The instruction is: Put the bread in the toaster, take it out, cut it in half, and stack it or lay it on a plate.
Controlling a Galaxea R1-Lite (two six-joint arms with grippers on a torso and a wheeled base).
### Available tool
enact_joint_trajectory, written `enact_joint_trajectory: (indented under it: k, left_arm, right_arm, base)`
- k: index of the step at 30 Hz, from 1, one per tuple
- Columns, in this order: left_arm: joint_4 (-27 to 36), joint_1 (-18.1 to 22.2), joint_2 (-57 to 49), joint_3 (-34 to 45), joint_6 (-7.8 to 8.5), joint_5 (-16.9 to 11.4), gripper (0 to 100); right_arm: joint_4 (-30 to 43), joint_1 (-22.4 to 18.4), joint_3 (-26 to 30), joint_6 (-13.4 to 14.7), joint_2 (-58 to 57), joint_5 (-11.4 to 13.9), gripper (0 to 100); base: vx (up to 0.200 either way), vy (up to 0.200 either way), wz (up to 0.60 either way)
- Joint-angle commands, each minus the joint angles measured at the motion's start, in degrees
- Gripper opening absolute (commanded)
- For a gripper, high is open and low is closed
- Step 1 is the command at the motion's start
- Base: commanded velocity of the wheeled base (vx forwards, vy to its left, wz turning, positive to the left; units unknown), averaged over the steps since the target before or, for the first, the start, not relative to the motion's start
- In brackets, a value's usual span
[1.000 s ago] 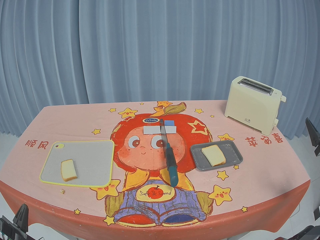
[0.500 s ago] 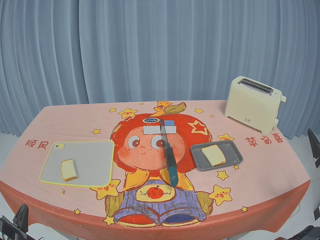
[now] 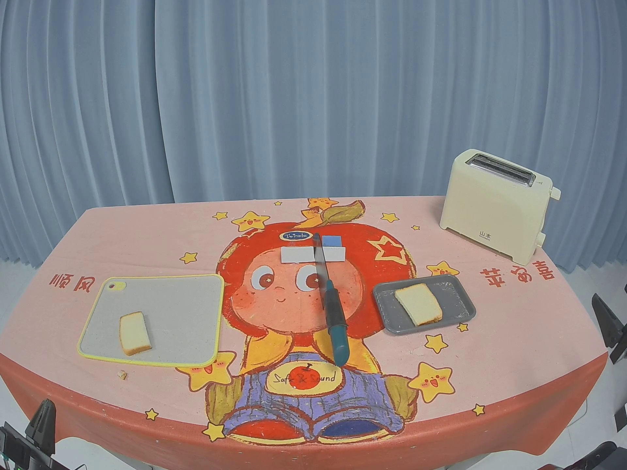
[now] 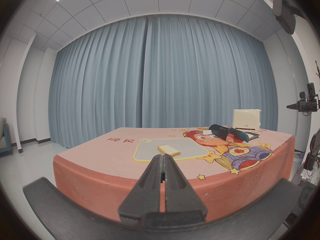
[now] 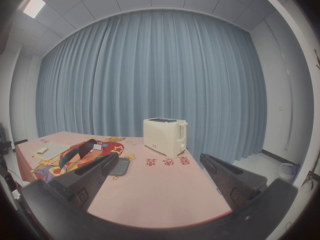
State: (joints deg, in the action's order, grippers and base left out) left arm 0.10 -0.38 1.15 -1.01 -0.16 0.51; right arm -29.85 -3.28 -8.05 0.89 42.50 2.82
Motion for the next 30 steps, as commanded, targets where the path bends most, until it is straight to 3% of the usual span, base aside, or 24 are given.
enact_joint_trajectory:
  k: [1,30]
  left_arm:
    - [0.0,0.0,0.1,1.0,-0.02,0.0,0]
    - [0.0,0.0,0.1,1.0,-0.02,0.0,0]
  right_arm:
    - [4.1,0.6,-2.5,0.0,-6.4,1.1,100]
    - [5.1,0.6,6.3,-0.1,-15.8,1.4,100]
  base:
    - [0.000,0.000,0.00]
    - [0.000,0.000,0.00]
